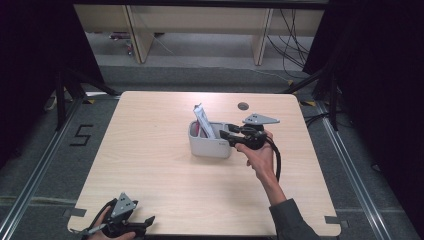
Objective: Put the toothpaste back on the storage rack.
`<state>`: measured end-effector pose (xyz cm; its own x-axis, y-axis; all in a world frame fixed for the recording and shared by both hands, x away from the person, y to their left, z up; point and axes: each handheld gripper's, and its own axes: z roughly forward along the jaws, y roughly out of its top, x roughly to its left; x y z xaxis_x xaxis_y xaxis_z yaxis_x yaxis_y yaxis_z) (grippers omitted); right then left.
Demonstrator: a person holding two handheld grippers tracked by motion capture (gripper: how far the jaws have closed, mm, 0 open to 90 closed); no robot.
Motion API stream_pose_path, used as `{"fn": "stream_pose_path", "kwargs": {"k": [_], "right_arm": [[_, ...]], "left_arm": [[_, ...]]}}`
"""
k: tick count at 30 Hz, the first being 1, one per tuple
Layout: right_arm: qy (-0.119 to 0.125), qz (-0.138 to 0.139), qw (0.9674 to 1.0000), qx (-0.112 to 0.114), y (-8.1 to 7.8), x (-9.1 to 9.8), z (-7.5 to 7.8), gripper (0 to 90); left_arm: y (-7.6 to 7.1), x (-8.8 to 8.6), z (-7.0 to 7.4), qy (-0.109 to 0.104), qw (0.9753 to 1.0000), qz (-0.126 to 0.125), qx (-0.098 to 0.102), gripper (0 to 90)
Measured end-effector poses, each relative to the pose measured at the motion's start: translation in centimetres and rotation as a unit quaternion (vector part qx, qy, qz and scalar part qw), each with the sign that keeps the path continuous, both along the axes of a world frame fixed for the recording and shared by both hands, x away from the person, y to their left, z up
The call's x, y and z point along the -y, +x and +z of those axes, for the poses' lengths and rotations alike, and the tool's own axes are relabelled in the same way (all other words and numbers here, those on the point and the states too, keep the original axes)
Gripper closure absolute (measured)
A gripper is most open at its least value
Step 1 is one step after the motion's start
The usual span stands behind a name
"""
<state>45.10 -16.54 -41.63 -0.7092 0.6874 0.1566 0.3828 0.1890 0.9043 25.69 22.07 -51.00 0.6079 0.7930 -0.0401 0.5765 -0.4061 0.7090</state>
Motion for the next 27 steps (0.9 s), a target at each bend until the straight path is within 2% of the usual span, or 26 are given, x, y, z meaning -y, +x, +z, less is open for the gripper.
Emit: {"fn": "stream_pose_path", "kwargs": {"k": [4, 6, 8, 9, 11, 15, 16, 17, 18, 20, 24, 25, 27], "right_arm": [[-0.005, 0.000, 0.9999, -0.010, -0.7, 0.2, 0.0, 52.0], [-0.012, 0.006, 0.9999, -0.001, -0.8, 0.3, -0.1, 49.8], [-0.007, 0.000, 0.9999, -0.012, -1.2, 0.2, -0.3, 49.3], [-0.016, 0.003, 0.9999, -0.001, -1.2, 0.3, -0.3, 49.3], [-0.012, 0.001, 0.9999, -0.012, -1.7, 0.2, -0.2, 48.8], [-0.021, 0.016, 0.9996, -0.006, -2.0, 0.3, -0.2, 46.6], [-0.024, 0.008, 0.9996, -0.008, -2.3, 0.3, -0.1, 46.6], [-0.019, 0.015, 0.9997, -0.008, -2.4, 0.4, -0.1, 46.6], [-0.016, 0.008, 0.9997, -0.015, -2.7, 0.3, -0.1, 46.6], [-0.027, 0.016, 0.9995, -0.005, -2.8, 0.7, -0.1, 46.3], [-0.029, 0.013, 0.9994, -0.017, -3.3, 0.9, -0.4, 45.7], [-0.030, 0.021, 0.9993, -0.005, -3.2, 1.0, -0.4, 45.5], [-0.029, 0.014, 0.9994, -0.014, -3.6, 1.2, -0.5, 45.2]], "left_arm": [[0.0, 0.0, 0.0, 0.000, 1.0000, -0.001, 0.000, 20.1], [0.0, 0.0, 0.0, -0.001, 1.0000, -0.001, 0.000, 20.1], [0.0, 0.0, -0.1, 0.005, 1.0000, 0.000, 0.002, 20.1], [0.0, 0.0, -0.1, 0.005, 1.0000, 0.000, 0.002, 20.1], [0.0, 0.1, -0.1, 0.003, 1.0000, 0.003, 0.003, 20.1], [0.0, 0.1, -0.1, 0.005, 1.0000, 0.002, 0.002, 20.1], [-0.1, 0.1, -0.1, 0.001, 1.0000, 0.002, 0.001, 20.1], [-0.1, 0.0, 0.0, 0.003, 1.0000, -0.003, -0.001, 20.1], [-0.1, 0.0, 0.0, 0.003, 1.0000, -0.004, -0.002, 20.1], [0.0, 0.0, -0.1, 0.006, 1.0000, 0.001, 0.003, 20.1], [-0.1, 0.1, 0.0, 0.003, 1.0000, -0.003, -0.001, 20.1], [-0.1, 0.1, 0.0, 0.002, 1.0000, -0.002, -0.001, 20.1], [0.0, 0.0, -0.1, 0.007, 1.0000, 0.001, 0.003, 20.1]]}}
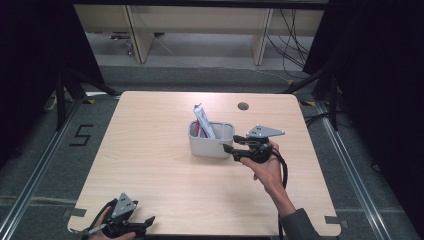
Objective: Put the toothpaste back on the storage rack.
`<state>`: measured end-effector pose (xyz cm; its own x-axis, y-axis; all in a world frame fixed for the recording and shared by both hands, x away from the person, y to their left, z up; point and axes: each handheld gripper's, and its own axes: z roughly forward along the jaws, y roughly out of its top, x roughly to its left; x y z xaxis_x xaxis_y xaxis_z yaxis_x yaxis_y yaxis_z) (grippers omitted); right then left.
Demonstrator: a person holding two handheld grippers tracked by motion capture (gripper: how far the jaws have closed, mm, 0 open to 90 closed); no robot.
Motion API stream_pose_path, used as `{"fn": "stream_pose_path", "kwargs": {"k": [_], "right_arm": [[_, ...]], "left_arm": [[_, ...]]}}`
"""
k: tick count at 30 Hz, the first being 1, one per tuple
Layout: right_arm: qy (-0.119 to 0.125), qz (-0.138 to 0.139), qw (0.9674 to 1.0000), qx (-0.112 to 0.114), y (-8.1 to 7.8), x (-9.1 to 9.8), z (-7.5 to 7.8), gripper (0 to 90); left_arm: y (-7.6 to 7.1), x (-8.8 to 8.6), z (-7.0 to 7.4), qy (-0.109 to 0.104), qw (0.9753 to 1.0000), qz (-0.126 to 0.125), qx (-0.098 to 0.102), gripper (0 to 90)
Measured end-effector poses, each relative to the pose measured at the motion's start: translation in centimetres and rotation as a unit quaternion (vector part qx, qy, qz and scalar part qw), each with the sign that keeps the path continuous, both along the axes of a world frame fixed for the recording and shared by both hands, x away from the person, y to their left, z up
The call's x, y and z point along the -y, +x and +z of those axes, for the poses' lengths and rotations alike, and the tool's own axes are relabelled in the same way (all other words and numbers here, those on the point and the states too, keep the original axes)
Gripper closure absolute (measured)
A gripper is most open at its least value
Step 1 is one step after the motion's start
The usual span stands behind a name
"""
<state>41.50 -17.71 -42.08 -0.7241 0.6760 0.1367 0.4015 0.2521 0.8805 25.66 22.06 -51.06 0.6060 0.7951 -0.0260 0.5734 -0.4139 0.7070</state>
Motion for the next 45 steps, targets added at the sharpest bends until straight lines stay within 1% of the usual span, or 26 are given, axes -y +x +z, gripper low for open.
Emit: {"fn": "stream_pose_path", "kwargs": {"k": [2, 3, 4, 5, 10, 11, 12, 13, 16, 17, 18, 19, 21, 23, 25, 26, 28, 29, 30, 32, 40, 41, 42, 43, 44, 45], "right_arm": [[0.005, 0.002, 0.9999, -0.009, -0.4, -0.1, -0.2, 44.1], [-0.005, 0.003, 1.0000, 0.003, -0.3, 0.0, -0.3, 43.7], [-0.005, 0.008, 0.9999, -0.005, -0.5, 0.0, -0.4, 43.0], [-0.011, 0.006, 0.9999, 0.006, -0.5, 0.1, -0.4, 42.1], [0.001, 0.000, 1.0000, -0.006, -1.0, 0.1, -0.7, 38.1], [-0.004, 0.002, 1.0000, 0.000, -1.0, 0.2, -0.7, 36.9], [0.007, 0.004, 0.9998, -0.017, -1.2, 0.1, -0.9, 36.1], [0.004, 0.003, 1.0000, -0.007, -1.2, 0.2, -1.0, 35.8], [0.013, -0.004, 0.9996, -0.025, -1.6, 0.2, -1.2, 34.3], [0.008, -0.003, 0.9999, -0.008, -1.6, 0.3, -1.3, 34.6], [0.013, -0.008, 0.9998, -0.014, -1.8, 0.3, -1.3, 34.5], [0.006, -0.002, 1.0000, -0.002, -1.7, 0.4, -1.4, 34.4], [0.012, -0.004, 0.9997, -0.021, -2.0, 0.3, -1.5, 34.4], [0.010, -0.004, 0.9996, -0.024, -2.2, 0.2, -1.6, 34.2], [0.010, 0.000, 0.9998, -0.014, -2.2, 0.2, -1.8, 34.2], [0.007, 0.000, 1.0000, -0.005, -2.2, 0.3, -1.8, 34.3], [0.000, -0.007, 0.9999, -0.013, -2.5, 0.2, -1.9, 34.0], [-0.005, 0.001, 1.0000, -0.005, -2.4, 0.2, -2.0, 33.8], [-0.003, -0.003, 0.9999, -0.016, -2.7, 0.1, -2.0, 33.9], [-0.007, 0.015, 0.9998, -0.011, -2.7, 0.1, -2.3, 33.5], [-0.018, 0.014, 0.9993, -0.030, -4.1, 0.7, -3.0, 31.9], [-0.026, 0.013, 0.9994, -0.020, -4.2, 0.9, -3.1, 31.8], [-0.020, 0.013, 0.9992, -0.032, -4.4, 1.0, -3.2, 31.5], [-0.025, 0.019, 0.9992, -0.024, -4.4, 1.2, -3.4, 31.3], [-0.021, 0.007, 0.9990, -0.040, -4.8, 1.2, -3.5, 31.3], [-0.027, 0.008, 0.9992, -0.029, -4.9, 1.5, -3.6, 31.2]], "left_arm": [[0.0, 0.0, -0.1, 0.000, 1.0000, 0.002, 0.000, 20.1], [0.0, 0.0, -0.1, 0.000, 1.0000, 0.003, 0.000, 20.1], [-0.1, 0.0, -0.1, -0.005, 1.0000, 0.002, 0.000, 20.1], [-0.1, -0.1, 0.1, -0.001, 1.0000, -0.001, -0.003, 20.1], [-0.1, 0.0, 0.0, 0.000, 1.0000, 0.001, -0.004, 20.1], [-0.1, 0.0, 0.0, 0.002, 1.0000, 0.000, -0.005, 20.1], [-0.1, 0.0, 0.0, 0.005, 1.0000, 0.003, -0.001, 20.1], [0.0, 0.0, 0.0, 0.003, 1.0000, 0.004, -0.001, 20.1], [-0.1, 0.0, 0.0, 0.004, 1.0000, 0.005, 0.000, 20.1], [-0.1, 0.0, 0.0, 0.002, 1.0000, 0.003, -0.003, 20.1], [-0.1, -0.1, 0.1, 0.005, 1.0000, 0.001, -0.007, 20.1], [-0.1, -0.1, 0.1, 0.006, 0.9999, 0.001, -0.009, 20.1], [-0.1, -0.1, 0.1, 0.007, 0.9999, 0.002, -0.007, 20.1], [-0.1, -0.1, 0.2, 0.008, 1.0000, 0.000, -0.006, 20.1], [-0.1, -0.2, 0.1, 0.007, 1.0000, 0.002, -0.006, 20.1], [-0.1, -0.2, 0.0, 0.004, 1.0000, 0.003, -0.002, 20.1], [-0.1, -0.2, 0.2, 0.010, 0.9999, 0.001, -0.006, 20.1], [-0.1, -0.1, 0.1, 0.006, 1.0000, 0.003, -0.002, 20.1], [-0.1, -0.1, 0.0, 0.005, 1.0000, 0.003, -0.002, 20.1], [-0.2, -0.2, 0.0, 0.009, 1.0000, 0.001, -0.004, 20.1], [-0.2, -0.2, 0.0, 0.010, 0.9999, 0.003, -0.004, 20.1], [-0.2, -0.2, 0.0, 0.011, 0.9999, 0.003, -0.004, 20.1], [-0.2, -0.2, 0.0, 0.009, 0.9999, 0.006, -0.003, 20.1], [-0.2, -0.2, 0.0, 0.009, 0.9999, 0.011, 0.001, 20.1], [-0.2, -0.2, 0.0, 0.006, 1.0000, 0.002, -0.002, 20.1], [-0.3, -0.2, 0.0, 0.007, 1.0000, 0.002, -0.002, 20.1]]}}
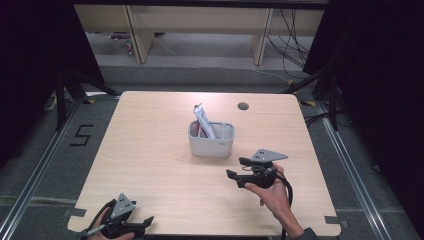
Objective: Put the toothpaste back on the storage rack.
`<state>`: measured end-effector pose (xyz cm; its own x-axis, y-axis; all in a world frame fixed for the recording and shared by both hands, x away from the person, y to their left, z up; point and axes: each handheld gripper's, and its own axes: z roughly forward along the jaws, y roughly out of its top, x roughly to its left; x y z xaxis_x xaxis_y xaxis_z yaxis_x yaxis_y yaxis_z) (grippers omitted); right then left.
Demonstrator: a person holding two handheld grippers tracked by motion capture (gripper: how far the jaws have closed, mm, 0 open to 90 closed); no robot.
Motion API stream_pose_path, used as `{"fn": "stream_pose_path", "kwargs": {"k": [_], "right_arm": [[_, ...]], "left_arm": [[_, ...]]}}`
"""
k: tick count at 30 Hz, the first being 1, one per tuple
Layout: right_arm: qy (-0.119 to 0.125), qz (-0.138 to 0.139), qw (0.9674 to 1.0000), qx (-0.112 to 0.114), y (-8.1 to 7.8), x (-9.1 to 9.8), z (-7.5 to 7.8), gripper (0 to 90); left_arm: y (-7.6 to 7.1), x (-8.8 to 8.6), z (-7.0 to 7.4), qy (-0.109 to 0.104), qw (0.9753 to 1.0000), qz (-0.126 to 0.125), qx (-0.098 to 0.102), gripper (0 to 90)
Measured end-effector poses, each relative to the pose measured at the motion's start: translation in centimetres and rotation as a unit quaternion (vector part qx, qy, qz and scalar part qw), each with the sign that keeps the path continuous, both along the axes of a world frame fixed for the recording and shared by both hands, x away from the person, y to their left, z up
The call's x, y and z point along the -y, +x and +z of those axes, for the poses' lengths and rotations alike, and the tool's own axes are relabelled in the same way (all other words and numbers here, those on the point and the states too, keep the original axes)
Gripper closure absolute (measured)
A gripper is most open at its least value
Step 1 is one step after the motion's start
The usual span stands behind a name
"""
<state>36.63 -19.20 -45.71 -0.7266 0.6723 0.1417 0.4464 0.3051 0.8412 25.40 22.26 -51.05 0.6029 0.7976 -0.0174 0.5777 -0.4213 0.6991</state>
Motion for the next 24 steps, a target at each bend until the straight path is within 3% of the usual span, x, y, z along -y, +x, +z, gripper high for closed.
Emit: {"fn": "stream_pose_path", "kwargs": {"k": [1, 4, 9, 10, 12, 13, 14, 15, 16, 17, 19, 21, 22, 24], "right_arm": [[0.004, -0.002, 0.9999, -0.011, -0.2, 0.1, -0.1, 31.0], [0.011, 0.000, 0.9999, -0.013, -0.5, 0.4, -0.5, 29.6], [0.001, -0.009, 0.9999, -0.011, -1.1, 1.1, -1.0, 25.9], [0.015, -0.009, 0.9994, -0.030, -1.3, 1.0, -1.2, 25.1], [0.006, -0.010, 0.9996, -0.027, -1.4, 1.3, -1.3, 23.7], [0.015, -0.017, 0.9990, -0.038, -1.7, 1.3, -1.4, 23.2], [0.007, 0.001, 0.9996, -0.028, -1.5, 1.6, -1.5, 22.4], [0.009, -0.022, 0.9984, -0.051, -2.0, 1.5, -1.4, 21.2], [0.001, -0.017, 0.9992, -0.036, -1.8, 1.7, -1.6, 20.8], [0.010, -0.017, 0.9990, -0.040, -1.9, 1.8, -1.7, 20.8], [0.002, -0.019, 0.9993, -0.031, -2.0, 2.2, -1.7, 19.6], [0.010, -0.018, 0.9989, -0.042, -2.1, 2.3, -1.9, 19.1], [0.020, -0.032, 0.9975, -0.060, -2.5, 2.2, -1.9, 18.9], [0.014, -0.024, 0.9983, -0.051, -2.4, 2.5, -2.1, 18.2]], "left_arm": [[0.0, 0.0, 0.0, -0.001, 1.0000, 0.001, 0.002, 20.1], [0.0, 0.0, 0.0, -0.001, 1.0000, 0.001, 0.001, 20.1], [0.0, 0.0, 0.0, 0.000, 1.0000, 0.000, 0.000, 20.1], [0.0, 0.0, 0.0, -0.001, 1.0000, 0.000, 0.001, 20.1], [0.0, 0.0, 0.0, 0.000, 1.0000, 0.000, -0.001, 20.1], [0.0, 0.0, 0.0, 0.000, 1.0000, -0.001, -0.001, 20.1], [0.0, 0.1, -0.1, -0.001, 1.0000, 0.003, 0.002, 20.1], [-0.1, 0.0, 0.0, -0.001, 1.0000, -0.001, 0.001, 20.1], [-0.1, 0.1, 0.0, -0.001, 1.0000, 0.004, 0.004, 20.1], [-0.1, 0.0, 0.1, 0.001, 1.0000, -0.002, 0.002, 20.1], [-0.1, -0.1, 0.1, 0.002, 1.0000, -0.002, 0.002, 20.1], [-0.1, 0.0, 0.0, 0.001, 1.0000, -0.001, 0.002, 20.1], [-0.1, 0.0, 0.0, 0.001, 1.0000, 0.002, 0.004, 20.1], [-0.1, 0.0, 0.0, 0.002, 1.0000, 0.002, 0.004, 20.1]]}}
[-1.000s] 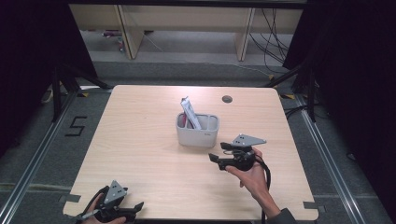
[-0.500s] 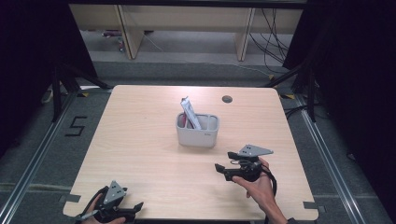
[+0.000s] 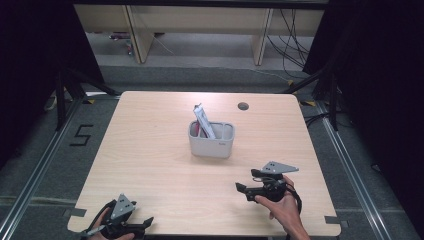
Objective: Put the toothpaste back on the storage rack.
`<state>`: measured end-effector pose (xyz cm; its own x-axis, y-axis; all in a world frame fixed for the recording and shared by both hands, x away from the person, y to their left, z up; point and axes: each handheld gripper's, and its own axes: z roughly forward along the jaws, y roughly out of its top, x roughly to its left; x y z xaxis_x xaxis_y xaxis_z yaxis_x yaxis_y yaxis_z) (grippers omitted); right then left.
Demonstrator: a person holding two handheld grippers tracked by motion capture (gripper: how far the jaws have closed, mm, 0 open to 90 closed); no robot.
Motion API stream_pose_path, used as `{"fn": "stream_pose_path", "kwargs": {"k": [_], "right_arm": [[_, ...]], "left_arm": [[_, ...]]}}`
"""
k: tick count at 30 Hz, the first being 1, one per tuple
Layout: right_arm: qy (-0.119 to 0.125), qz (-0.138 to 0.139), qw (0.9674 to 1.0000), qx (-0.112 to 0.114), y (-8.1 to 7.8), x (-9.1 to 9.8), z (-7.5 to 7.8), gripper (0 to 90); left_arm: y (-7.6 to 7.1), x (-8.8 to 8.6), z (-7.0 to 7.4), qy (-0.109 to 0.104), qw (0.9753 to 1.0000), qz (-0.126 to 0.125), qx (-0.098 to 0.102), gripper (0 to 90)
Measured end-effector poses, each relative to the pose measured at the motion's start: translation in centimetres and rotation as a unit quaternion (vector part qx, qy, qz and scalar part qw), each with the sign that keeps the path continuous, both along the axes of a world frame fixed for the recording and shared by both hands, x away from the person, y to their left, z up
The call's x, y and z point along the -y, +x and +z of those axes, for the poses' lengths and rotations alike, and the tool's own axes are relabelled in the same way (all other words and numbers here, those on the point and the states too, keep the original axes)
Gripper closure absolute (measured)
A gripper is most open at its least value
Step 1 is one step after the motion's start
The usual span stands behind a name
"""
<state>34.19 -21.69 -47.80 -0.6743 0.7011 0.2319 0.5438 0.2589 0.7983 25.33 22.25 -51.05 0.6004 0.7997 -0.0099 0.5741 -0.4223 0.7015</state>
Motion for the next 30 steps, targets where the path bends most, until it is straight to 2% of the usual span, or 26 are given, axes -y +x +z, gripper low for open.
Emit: {"fn": "stream_pose_path", "kwargs": {"k": [2, 3, 4, 5, 7, 9, 10, 11, 12, 13, 14, 15, 16, 18, 19, 20, 21, 22, 24, 26, 27, 28, 30], "right_arm": [[-0.007, 0.001, 1.0000, -0.003, -0.1, 0.1, -0.1, 18.1], [-0.012, 0.011, 0.9998, 0.010, -0.1, 0.4, -0.2, 18.2], [-0.014, 0.002, 0.9999, 0.007, -0.3, 0.4, -0.2, 18.1], [-0.002, 0.000, 1.0000, -0.009, -0.5, 0.2, -0.3, 18.1], [-0.011, 0.007, 0.9999, 0.006, -0.6, 0.5, -0.5, 18.1], [0.001, 0.000, 0.9999, -0.016, -1.2, 0.4, -0.5, 18.1], [-0.005, 0.012, 0.9999, -0.005, -1.1, 0.6, -0.6, 18.1], [-0.002, 0.005, 0.9999, -0.011, -1.4, 0.6, -0.5, 18.1], [-0.007, 0.009, 0.9999, 0.000, -1.3, 0.8, -0.5, 18.1], [0.003, 0.005, 0.9999, -0.012, -1.6, 0.7, -0.4, 18.1], [-0.008, 0.007, 0.9999, 0.002, -1.6, 0.9, -0.5, 18.1], [0.002, 0.008, 0.9999, -0.010, -1.8, 0.9, -0.4, 18.1], [-0.005, 0.008, 1.0000, 0.002, -1.8, 1.0, -0.5, 18.1], [0.003, 0.010, 0.9999, -0.012, -2.1, 1.0, -0.5, 18.1], [-0.004, 0.017, 0.9998, 0.000, -2.0, 1.1, -0.6, 18.2], [0.000, 0.012, 0.9998, -0.014, -2.3, 1.0, -0.6, 18.2], [-0.010, 0.014, 0.9998, -0.004, -2.2, 1.1, -0.7, 18.2], [-0.017, 0.015, 0.9997, -0.003, -2.3, 1.1, -0.6, 18.2], [-0.017, 0.026, 0.9995, 0.001, -2.4, 1.1, -0.7, 18.2], [-0.015, 0.023, 0.9996, -0.004, -2.7, 1.1, -0.8, 18.0], [-0.016, 0.020, 0.9995, -0.017, -3.0, 1.0, -0.7, 17.8], [-0.024, 0.026, 0.9994, -0.002, -2.9, 1.1, -0.8, 17.6], [-0.028, 0.027, 0.9992, -0.004, -3.1, 1.0, -0.8, 17.3]], "left_arm": [[0.0, 0.0, 0.0, 0.000, 1.0000, -0.001, 0.000, 20.1], [0.0, 0.0, 0.0, -0.002, 1.0000, 0.000, 0.000, 20.1], [0.0, 0.0, 0.0, 0.001, 1.0000, -0.003, -0.002, 20.1], [0.0, 0.0, 0.0, 0.000, 1.0000, -0.003, -0.002, 20.1], [0.0, -0.1, 0.0, 0.000, 1.0000, -0.003, -0.002, 20.1], [-0.1, -0.1, 0.0, 0.001, 1.0000, -0.003, -0.002, 20.1], [-0.1, 0.0, 0.1, 0.003, 1.0000, -0.002, -0.003, 20.1], [-0.1, -0.1, 0.1, 0.003, 1.0000, -0.002, -0.003, 20.1], [-0.1, -0.1, 0.1, 0.003, 1.0000, -0.002, -0.003, 20.1], [-0.1, -0.1, 0.0, 0.001, 1.0000, -0.003, -0.003, 20.1], [-0.1, -0.1, 0.0, 0.001, 1.0000, -0.003, -0.002, 20.1], [-0.1, -0.1, 0.0, 0.002, 1.0000, -0.003, -0.003, 20.1], [-0.1, -0.1, 0.0, 0.000, 1.0000, -0.002, -0.002, 20.1], [-0.1, -0.1, 0.0, 0.001, 1.0000, -0.002, -0.002, 20.1], [-0.1, -0.1, 0.0, 0.000, 1.0000, -0.001, -0.003, 20.1], [-0.1, 0.0, 0.0, -0.001, 1.0000, 0.001, -0.003, 20.1], [-0.1, 0.0, 0.0, -0.001, 1.0000, 0.000, -0.004, 20.1], [-0.1, -0.1, 0.0, -0.001, 1.0000, 0.000, -0.004, 20.1], [-0.1, -0.1, 0.1, 0.002, 1.0000, -0.001, -0.007, 20.1], [-0.1, -0.1, 0.1, 0.002, 1.0000, -0.001, -0.008, 20.1], [-0.1, -0.1, 0.0, 0.002, 1.0000, -0.001, -0.008, 20.1], [-0.1, -0.1, 0.1, 0.004, 1.0000, -0.001, -0.009, 20.1], [-0.2, -0.1, 0.0, 0.003, 1.0000, -0.001, -0.008, 20.1]]}}
